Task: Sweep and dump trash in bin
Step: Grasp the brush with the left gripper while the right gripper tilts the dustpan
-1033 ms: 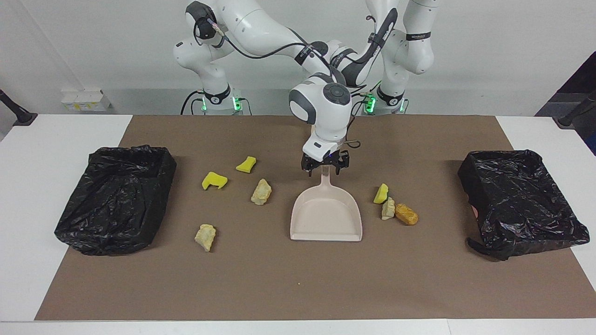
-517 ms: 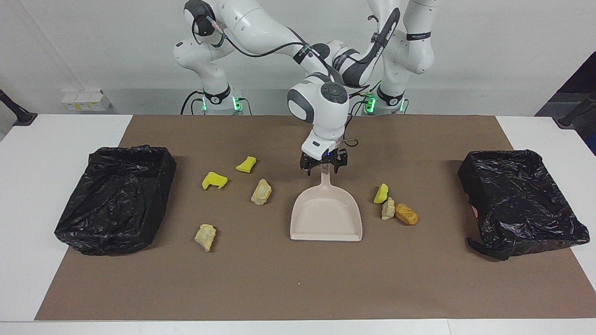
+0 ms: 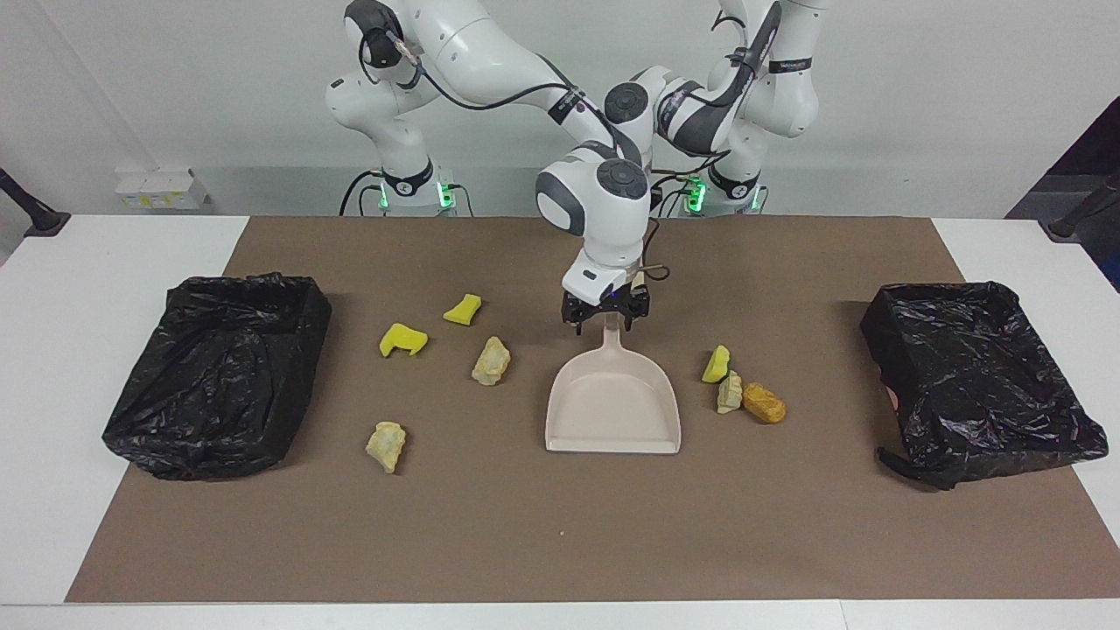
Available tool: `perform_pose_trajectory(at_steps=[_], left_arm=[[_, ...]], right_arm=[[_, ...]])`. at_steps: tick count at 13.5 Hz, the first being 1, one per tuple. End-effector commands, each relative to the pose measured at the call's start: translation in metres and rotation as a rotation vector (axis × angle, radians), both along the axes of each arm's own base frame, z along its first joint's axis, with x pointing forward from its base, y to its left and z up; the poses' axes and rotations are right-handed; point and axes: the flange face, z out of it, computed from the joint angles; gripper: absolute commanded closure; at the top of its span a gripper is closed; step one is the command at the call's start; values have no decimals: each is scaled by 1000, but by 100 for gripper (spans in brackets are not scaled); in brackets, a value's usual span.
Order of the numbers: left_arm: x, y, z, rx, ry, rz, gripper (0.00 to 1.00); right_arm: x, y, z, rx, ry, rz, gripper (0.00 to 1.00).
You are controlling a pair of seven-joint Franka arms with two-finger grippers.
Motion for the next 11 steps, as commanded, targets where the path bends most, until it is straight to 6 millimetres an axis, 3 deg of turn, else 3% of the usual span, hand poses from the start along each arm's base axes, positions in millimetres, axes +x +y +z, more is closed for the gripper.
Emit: perform_pose_trajectory(at_steps=[1, 2, 3, 6, 9, 11], left_arm=[[31, 39, 8, 17, 46, -14, 100], [45, 59, 11, 19, 49, -27, 100], [53, 70, 13, 15, 47, -21, 100], [93, 109, 29, 44, -19, -24, 100], [141, 147, 82, 32, -67, 44, 100], [168, 174, 91, 64, -101, 54, 100]], right_arm=[[-18, 13, 2, 13, -9, 37, 65], [-18, 13, 3, 14, -11, 39, 85], [-18, 14, 3, 15, -12, 42, 97], [-19, 16, 6, 15, -14, 41, 100], [-22, 19, 9, 9, -19, 68, 100], [-18, 13, 19, 1, -30, 165, 100]])
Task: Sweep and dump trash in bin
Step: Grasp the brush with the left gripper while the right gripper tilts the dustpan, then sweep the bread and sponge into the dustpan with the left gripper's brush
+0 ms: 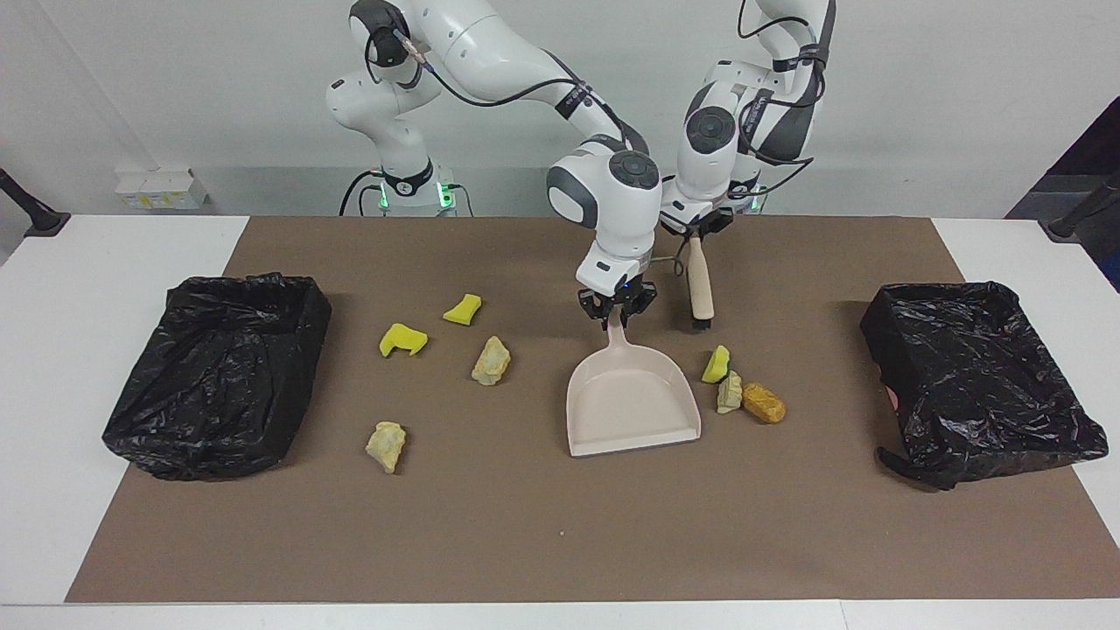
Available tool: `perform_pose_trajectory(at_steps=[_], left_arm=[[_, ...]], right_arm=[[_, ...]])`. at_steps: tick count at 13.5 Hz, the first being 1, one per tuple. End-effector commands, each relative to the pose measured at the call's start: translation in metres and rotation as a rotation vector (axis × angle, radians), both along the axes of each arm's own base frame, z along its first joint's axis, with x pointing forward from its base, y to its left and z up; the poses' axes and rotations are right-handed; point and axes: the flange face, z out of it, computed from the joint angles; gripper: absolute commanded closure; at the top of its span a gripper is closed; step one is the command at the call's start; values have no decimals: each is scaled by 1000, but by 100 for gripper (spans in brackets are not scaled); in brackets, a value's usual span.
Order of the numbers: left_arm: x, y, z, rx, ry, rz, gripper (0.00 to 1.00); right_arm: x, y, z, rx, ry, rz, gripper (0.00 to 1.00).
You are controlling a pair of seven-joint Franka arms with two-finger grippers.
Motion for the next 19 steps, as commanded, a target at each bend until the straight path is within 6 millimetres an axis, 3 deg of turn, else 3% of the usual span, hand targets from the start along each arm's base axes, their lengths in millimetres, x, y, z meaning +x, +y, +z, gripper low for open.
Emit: perform_pose_trajectory(at_steps=[1, 3, 4, 7, 10, 16, 19], left_arm=[[40, 30, 15, 29, -28, 10, 100], [82, 66, 21, -11, -79, 58, 100], [97, 74, 17, -10, -76, 77, 100], [127, 77, -16, -21, -67, 96, 100], [125, 69, -27, -122, -41, 171, 100], [106, 54, -61, -125, 11, 303, 100], [107, 45, -65, -137, -31, 296, 100]], right_arm=[[1, -12, 20, -9, -26, 152, 100], [5, -17, 21, -21, -28, 284, 100], [11, -22, 23, -24, -34, 327, 100], [27, -43, 26, -40, -39, 501, 100], [37, -56, 25, -54, -36, 641, 100], [61, -91, 24, -100, -36, 931, 100], [65, -96, 22, -127, -36, 1045, 100]])
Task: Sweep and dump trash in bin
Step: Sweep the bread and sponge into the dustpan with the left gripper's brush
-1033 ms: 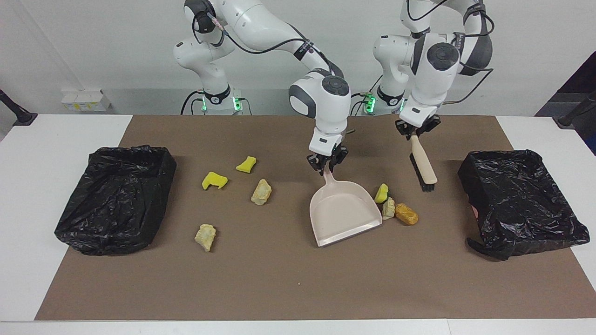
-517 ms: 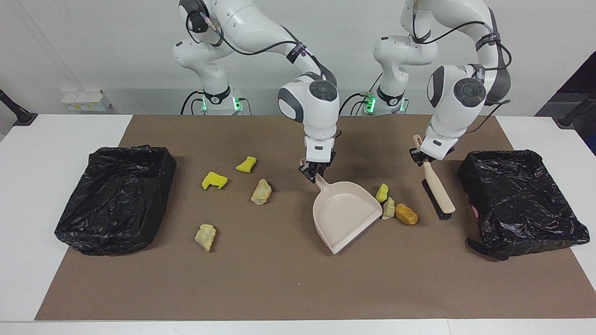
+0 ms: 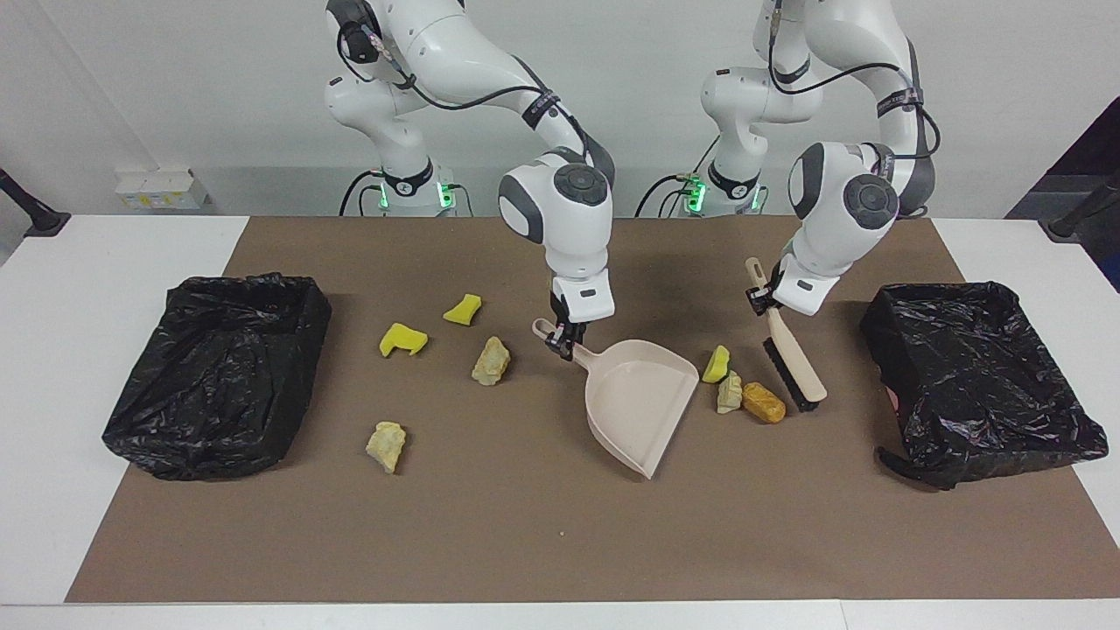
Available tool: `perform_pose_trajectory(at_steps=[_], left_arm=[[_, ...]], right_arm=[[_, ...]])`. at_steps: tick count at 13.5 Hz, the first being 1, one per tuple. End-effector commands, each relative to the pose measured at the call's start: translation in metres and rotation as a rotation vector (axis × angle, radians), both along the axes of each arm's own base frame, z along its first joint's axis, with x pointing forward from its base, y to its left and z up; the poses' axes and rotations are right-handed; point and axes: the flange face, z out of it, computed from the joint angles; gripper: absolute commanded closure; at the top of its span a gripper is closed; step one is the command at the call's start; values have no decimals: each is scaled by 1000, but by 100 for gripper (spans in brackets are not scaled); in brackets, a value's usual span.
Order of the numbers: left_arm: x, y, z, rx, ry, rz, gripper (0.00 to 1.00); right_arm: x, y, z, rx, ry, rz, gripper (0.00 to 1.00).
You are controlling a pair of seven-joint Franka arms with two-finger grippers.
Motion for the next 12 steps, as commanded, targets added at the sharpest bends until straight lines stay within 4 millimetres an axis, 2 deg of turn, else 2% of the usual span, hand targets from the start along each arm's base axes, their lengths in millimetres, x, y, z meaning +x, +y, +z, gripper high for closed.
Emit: perform_pose_trajectory(at_steps=[1, 2, 4, 7, 12], left_arm=[[-3, -18, -5, -8, -33, 0, 100], [-3, -25, -13, -8, -28, -14, 100], [-3, -31, -13, -12, -40, -25, 100], [-9, -59, -12, -58, -46, -35, 100], [-22, -103, -9, -119, -49, -19, 100]], right_arm=[[-2, -6, 4, -42, -24, 122, 100], [-1, -8, 4, -56, -29, 164, 100], [1, -9, 3, -75, -41, 235, 100], [6, -19, 3, -130, -49, 313, 100], [3, -13, 3, -129, -54, 332, 100]])
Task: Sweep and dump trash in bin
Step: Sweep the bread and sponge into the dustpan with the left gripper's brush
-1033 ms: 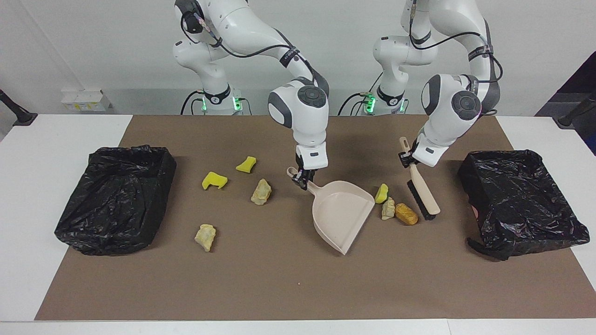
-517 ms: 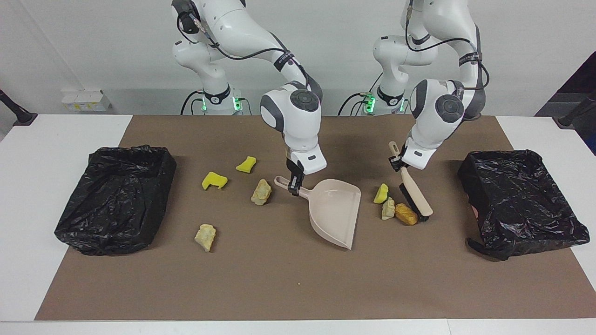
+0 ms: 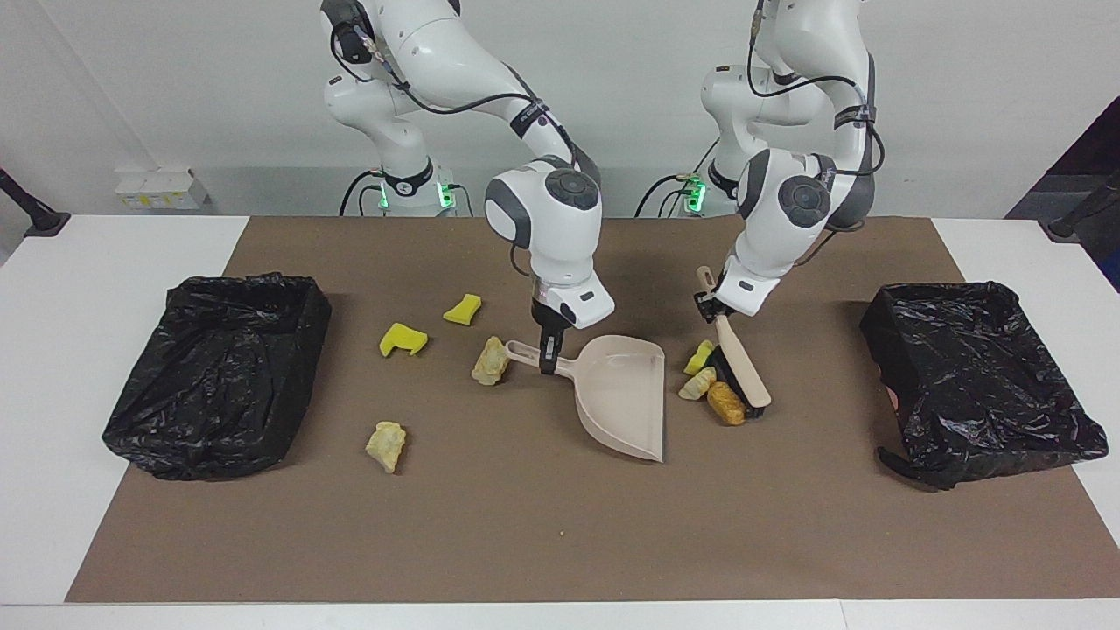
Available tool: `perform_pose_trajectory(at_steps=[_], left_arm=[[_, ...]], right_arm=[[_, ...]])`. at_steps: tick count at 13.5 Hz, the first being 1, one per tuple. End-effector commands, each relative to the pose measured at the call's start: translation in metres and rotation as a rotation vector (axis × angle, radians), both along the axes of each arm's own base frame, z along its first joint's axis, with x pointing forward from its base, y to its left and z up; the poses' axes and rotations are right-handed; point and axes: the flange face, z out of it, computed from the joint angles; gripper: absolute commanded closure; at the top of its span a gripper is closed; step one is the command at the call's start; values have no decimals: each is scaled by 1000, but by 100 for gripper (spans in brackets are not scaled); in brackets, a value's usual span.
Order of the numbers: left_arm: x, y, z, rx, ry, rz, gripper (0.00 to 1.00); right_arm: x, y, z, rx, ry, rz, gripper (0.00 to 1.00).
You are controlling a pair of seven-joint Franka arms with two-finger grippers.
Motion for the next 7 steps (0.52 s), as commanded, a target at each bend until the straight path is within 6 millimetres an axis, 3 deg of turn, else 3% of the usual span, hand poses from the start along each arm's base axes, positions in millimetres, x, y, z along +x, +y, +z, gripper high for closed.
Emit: perform_pose_trajectory(at_steps=[1, 4, 7], left_arm=[[-12, -31, 3, -52, -17, -3, 100], [-21, -61, 8, -108, -21, -32, 100], [-19, -77, 16, -141, -33, -77, 100]], right_arm=[[-5, -2, 2, -16, -9, 46, 100], [-6, -1, 2, -16, -9, 47, 100], [-6, -1, 3, -16, -9, 52, 100]])
